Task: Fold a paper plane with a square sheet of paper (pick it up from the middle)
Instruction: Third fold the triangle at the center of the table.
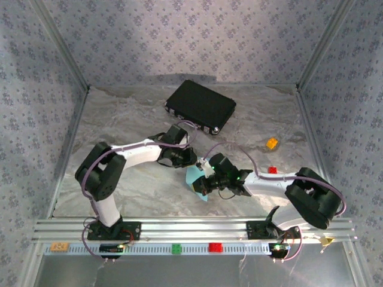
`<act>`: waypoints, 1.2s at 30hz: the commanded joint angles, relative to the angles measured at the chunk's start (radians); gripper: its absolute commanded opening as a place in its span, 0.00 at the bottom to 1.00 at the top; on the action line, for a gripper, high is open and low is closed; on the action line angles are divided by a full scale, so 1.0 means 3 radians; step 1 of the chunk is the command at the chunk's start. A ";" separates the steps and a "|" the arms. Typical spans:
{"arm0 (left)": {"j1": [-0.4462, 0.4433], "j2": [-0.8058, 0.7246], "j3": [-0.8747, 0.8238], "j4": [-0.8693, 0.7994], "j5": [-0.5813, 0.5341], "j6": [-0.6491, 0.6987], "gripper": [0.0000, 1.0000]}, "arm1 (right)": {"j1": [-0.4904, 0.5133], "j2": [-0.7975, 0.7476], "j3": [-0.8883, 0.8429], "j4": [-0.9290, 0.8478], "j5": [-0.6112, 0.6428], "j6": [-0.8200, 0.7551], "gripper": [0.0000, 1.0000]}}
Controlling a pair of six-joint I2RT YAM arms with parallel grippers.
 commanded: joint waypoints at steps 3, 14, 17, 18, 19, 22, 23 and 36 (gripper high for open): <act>0.0024 0.0282 0.0179 -0.0067 0.0107 0.0216 0.13 | -0.0014 0.0035 -0.0047 0.0087 -0.0024 0.0041 0.01; 0.0030 0.0502 0.0074 -0.0083 0.0037 0.0286 0.10 | -0.0055 0.0050 -0.0017 -0.0158 0.0350 0.0006 0.01; 0.0034 0.0498 0.0078 -0.0071 0.0031 0.0264 0.10 | -0.0121 0.0049 0.0008 -0.0281 0.0472 0.0000 0.01; 0.0029 0.0498 0.0090 -0.0077 0.0020 0.0255 0.10 | -0.0143 0.0044 0.0015 -0.0310 0.0490 -0.0012 0.01; 0.0031 0.0492 0.0099 -0.0076 0.0014 0.0246 0.10 | -0.0166 0.0042 0.0025 -0.0343 0.0523 -0.0020 0.01; 0.0025 0.0482 0.0103 -0.0047 0.0015 0.0202 0.10 | -0.0204 0.0041 0.0067 -0.0455 0.0621 -0.0048 0.01; 0.0024 0.0473 0.0100 -0.0042 0.0018 0.0194 0.10 | -0.0214 0.0041 0.0071 -0.0471 0.0647 -0.0051 0.01; 0.0025 0.0412 0.0025 -0.0001 0.0028 0.0146 0.10 | -0.0236 0.0048 0.0133 -0.0538 0.0705 -0.0065 0.01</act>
